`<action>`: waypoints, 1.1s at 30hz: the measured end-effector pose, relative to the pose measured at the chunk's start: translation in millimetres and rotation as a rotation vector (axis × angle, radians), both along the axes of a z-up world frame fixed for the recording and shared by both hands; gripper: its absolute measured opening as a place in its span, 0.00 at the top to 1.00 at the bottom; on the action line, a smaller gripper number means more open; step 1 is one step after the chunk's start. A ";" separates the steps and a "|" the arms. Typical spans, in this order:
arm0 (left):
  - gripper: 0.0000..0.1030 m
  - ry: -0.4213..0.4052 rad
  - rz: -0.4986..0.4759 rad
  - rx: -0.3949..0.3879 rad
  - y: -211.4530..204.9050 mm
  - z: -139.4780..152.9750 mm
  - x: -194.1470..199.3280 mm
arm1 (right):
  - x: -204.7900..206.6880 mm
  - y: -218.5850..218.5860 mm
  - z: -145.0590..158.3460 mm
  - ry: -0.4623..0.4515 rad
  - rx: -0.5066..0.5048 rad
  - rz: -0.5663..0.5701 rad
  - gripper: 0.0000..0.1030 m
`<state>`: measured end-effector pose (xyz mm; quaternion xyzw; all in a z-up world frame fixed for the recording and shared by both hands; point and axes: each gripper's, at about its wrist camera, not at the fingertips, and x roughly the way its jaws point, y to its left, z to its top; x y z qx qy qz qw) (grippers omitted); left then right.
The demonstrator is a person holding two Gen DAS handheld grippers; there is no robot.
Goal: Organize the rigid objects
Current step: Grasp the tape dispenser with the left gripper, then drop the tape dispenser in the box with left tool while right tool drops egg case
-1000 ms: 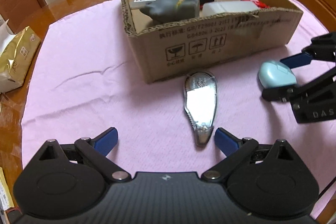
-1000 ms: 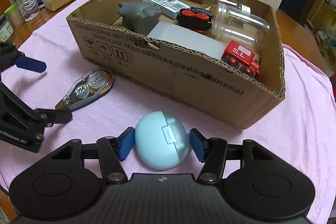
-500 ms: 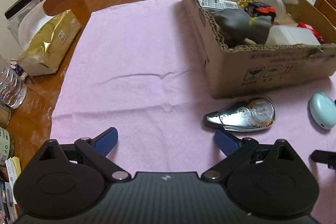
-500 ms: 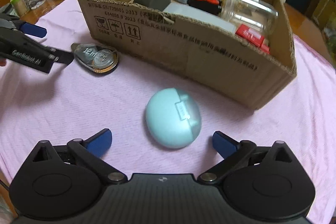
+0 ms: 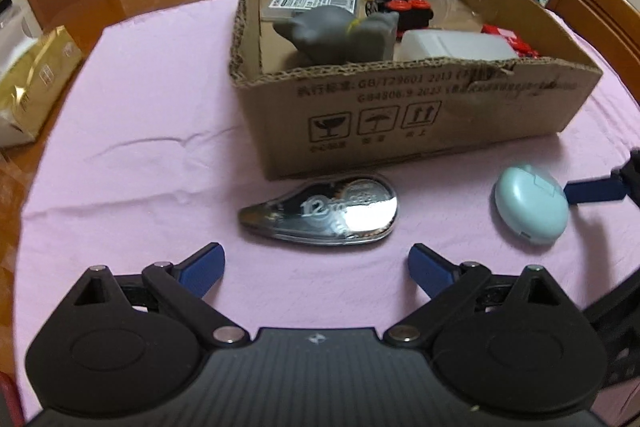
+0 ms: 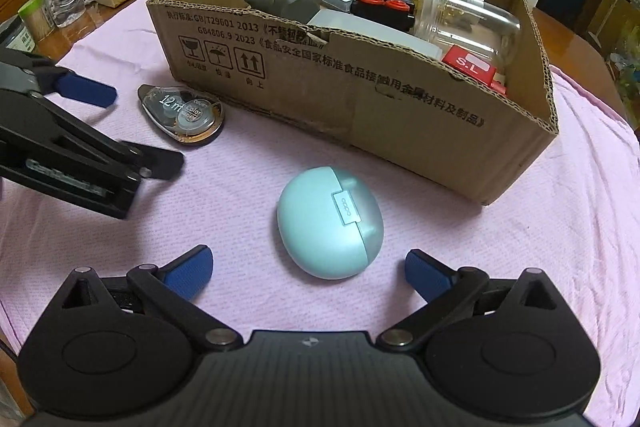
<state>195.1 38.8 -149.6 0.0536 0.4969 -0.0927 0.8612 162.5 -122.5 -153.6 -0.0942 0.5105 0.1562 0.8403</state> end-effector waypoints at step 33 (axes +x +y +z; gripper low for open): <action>0.14 -0.029 0.054 -0.007 -3.0 0.4 18.9 | 14.9 0.1 0.7 -0.059 0.026 0.157 0.19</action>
